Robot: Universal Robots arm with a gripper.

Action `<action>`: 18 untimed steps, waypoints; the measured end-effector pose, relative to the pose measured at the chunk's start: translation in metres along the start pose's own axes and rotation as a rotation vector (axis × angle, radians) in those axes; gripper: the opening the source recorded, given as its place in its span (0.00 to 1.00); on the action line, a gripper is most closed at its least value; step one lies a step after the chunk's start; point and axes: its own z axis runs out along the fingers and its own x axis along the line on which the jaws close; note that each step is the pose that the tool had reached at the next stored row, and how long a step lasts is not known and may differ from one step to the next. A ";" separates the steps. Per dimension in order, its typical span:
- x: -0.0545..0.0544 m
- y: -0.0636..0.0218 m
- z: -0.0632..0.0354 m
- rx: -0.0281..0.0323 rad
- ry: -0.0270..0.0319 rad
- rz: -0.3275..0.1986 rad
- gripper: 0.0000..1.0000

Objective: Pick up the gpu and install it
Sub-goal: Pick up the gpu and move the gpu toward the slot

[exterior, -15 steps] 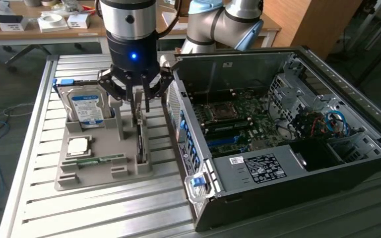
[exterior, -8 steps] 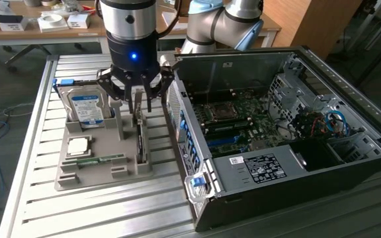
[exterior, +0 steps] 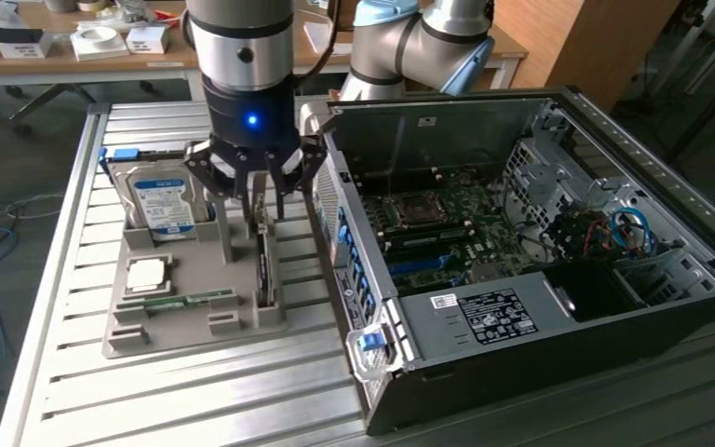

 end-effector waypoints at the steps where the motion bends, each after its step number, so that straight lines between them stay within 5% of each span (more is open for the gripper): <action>1: 0.000 -0.0001 0.0018 -0.0003 0.0002 0.000 0.43; 18: 0.001 -0.0014 0.0288 -0.0056 0.0033 0.000 0.43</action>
